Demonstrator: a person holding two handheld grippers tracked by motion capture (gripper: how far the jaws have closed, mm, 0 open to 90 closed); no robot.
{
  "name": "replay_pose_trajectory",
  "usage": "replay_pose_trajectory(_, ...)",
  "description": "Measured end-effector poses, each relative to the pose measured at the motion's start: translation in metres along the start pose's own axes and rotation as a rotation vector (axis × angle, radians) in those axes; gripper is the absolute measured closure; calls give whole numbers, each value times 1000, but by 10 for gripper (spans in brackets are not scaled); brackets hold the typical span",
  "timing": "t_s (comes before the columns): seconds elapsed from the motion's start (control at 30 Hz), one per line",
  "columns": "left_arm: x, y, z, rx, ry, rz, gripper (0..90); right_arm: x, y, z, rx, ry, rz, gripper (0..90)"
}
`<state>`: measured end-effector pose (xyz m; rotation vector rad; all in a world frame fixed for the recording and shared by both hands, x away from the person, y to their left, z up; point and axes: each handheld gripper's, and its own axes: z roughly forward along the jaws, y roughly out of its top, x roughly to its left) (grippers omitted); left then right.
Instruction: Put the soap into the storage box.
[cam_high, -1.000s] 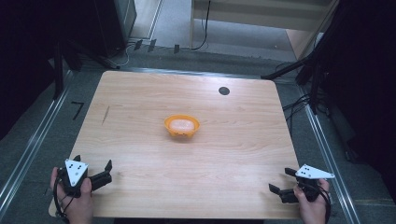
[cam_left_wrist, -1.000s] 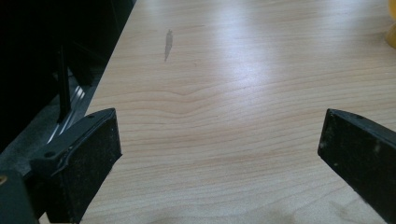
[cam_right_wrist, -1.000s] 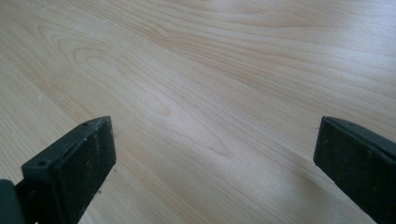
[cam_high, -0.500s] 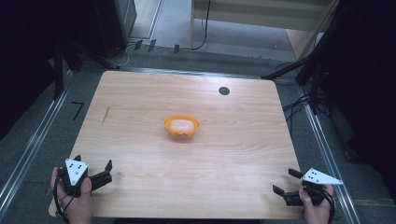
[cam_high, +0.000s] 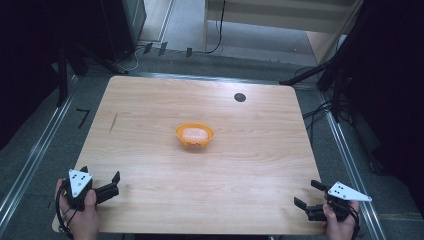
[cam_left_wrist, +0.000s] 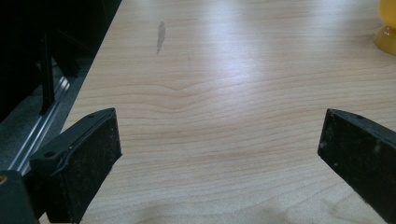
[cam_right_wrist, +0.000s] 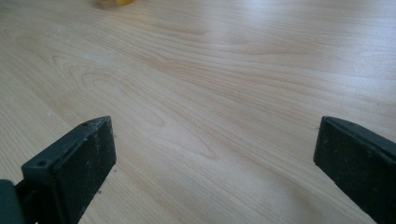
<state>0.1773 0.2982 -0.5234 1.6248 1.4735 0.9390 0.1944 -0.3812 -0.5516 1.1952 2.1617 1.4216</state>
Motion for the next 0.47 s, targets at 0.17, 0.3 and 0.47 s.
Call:
replay_pose_trajectory(0.17,-1,0,0,2,-2,-1,0,2,0,1,14,1,-22,0)
replay_pose_trajectory(0.3,-1,0,0,-1,-4,0,0,1,0,1,9,2,-16,0)
replay_pose_trajectory(0.47,-1,0,0,2,-5,1,0,2,0,2,19,-3,-19,0)
